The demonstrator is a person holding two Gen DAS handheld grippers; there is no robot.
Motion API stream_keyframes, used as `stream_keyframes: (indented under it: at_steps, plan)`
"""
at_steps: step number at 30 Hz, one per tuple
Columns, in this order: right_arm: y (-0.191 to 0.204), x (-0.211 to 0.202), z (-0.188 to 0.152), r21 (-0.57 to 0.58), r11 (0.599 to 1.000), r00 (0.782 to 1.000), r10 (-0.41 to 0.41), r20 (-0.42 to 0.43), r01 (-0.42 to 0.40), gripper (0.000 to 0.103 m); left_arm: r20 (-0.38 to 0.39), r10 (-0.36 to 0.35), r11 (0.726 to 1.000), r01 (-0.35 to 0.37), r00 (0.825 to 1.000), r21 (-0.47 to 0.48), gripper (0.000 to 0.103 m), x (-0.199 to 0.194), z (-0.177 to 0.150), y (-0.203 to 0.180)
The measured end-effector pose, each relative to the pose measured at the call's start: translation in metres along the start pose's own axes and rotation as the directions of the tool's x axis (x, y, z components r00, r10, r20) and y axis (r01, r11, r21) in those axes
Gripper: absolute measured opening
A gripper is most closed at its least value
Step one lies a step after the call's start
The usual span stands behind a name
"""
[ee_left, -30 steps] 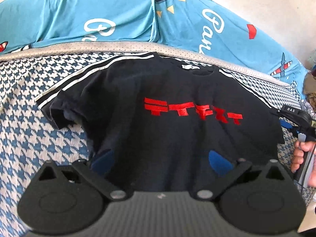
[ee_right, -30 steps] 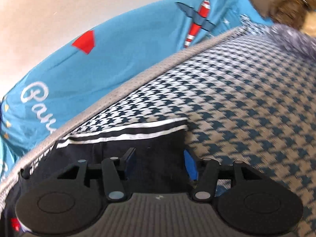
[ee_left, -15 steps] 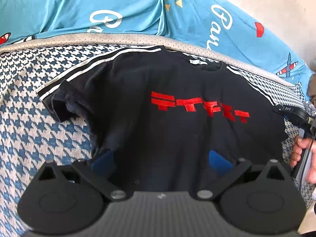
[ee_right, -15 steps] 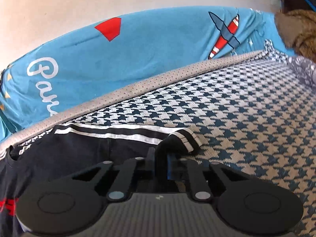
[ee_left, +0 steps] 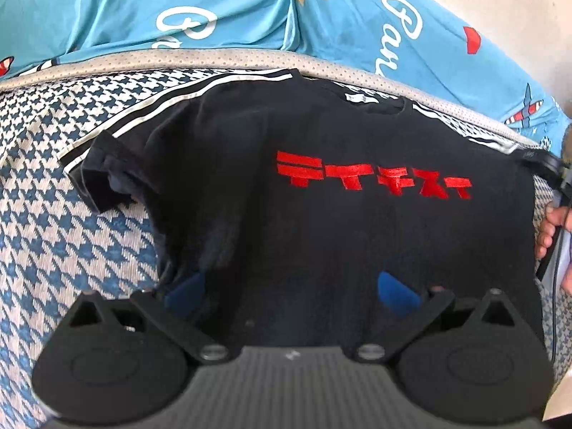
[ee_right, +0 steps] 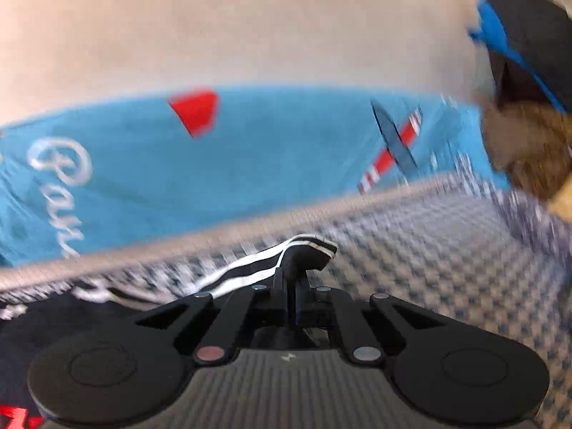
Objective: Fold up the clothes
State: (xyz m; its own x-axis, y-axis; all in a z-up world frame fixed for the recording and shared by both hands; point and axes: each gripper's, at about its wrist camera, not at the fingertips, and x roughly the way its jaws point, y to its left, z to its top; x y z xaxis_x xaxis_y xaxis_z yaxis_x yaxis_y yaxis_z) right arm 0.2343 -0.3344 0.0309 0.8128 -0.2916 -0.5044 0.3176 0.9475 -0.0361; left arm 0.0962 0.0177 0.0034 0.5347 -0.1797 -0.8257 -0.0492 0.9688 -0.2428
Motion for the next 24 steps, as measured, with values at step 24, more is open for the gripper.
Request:
stream_keyframes:
  at_steps: [24]
  plan:
    - [-0.059,-0.063,-0.016,0.195,0.972,0.971,0.165,-0.175,-0.130,0.031,0.069,0.097,0.995,-0.095,0.993,-0.037,0.103,-0.009,0.009,0.020]
